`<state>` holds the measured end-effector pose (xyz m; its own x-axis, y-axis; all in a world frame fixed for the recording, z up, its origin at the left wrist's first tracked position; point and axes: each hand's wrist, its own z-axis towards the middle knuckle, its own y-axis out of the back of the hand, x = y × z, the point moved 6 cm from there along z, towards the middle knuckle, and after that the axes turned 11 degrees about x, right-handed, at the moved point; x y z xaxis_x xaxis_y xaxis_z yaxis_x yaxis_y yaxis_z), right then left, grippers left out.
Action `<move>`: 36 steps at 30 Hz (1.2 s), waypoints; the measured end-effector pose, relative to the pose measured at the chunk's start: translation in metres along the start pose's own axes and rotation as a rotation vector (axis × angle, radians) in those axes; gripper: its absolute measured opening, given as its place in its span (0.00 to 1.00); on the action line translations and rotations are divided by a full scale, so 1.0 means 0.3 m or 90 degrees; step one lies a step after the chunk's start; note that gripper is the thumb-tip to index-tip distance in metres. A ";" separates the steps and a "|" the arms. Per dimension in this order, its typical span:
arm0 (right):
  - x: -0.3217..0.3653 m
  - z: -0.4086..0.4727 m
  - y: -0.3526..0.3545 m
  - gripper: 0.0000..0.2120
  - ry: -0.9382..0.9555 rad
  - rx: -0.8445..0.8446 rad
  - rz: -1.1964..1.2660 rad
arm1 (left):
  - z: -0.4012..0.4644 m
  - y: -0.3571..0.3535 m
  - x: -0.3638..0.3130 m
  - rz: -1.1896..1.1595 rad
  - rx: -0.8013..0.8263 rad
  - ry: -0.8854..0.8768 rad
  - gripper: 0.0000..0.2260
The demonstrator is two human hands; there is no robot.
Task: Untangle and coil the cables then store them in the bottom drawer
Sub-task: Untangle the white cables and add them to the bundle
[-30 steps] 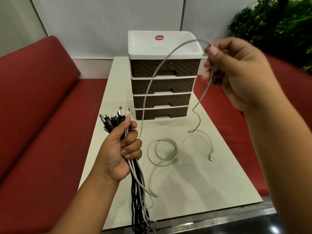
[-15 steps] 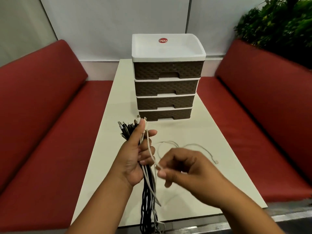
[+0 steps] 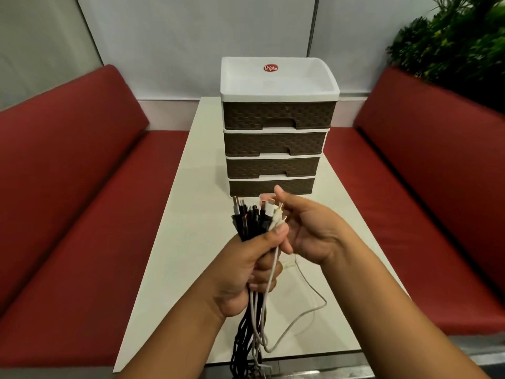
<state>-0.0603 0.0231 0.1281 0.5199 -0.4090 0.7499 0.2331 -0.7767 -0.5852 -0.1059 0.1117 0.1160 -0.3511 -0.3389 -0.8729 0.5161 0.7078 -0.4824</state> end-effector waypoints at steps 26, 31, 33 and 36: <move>-0.188 -0.158 -0.037 0.14 0.173 -0.088 -0.058 | 0.009 0.113 -0.023 -0.093 -0.241 -0.122 0.07; -0.166 -0.143 -0.007 0.13 0.176 -0.082 0.006 | 0.014 0.073 -0.022 -0.026 -0.179 -0.103 0.10; -0.174 -0.141 -0.011 0.13 0.140 -0.061 -0.048 | 0.012 0.066 -0.029 0.006 -0.172 -0.108 0.09; -0.194 -0.155 -0.024 0.15 0.075 -0.029 -0.203 | 0.004 0.090 -0.040 0.034 -0.216 -0.141 0.11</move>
<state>-0.1304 0.0303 0.1029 0.3277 -0.1922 0.9250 0.3309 -0.8937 -0.3030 -0.0869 0.1343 0.1134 -0.1346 -0.3956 -0.9085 0.2286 0.8797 -0.4170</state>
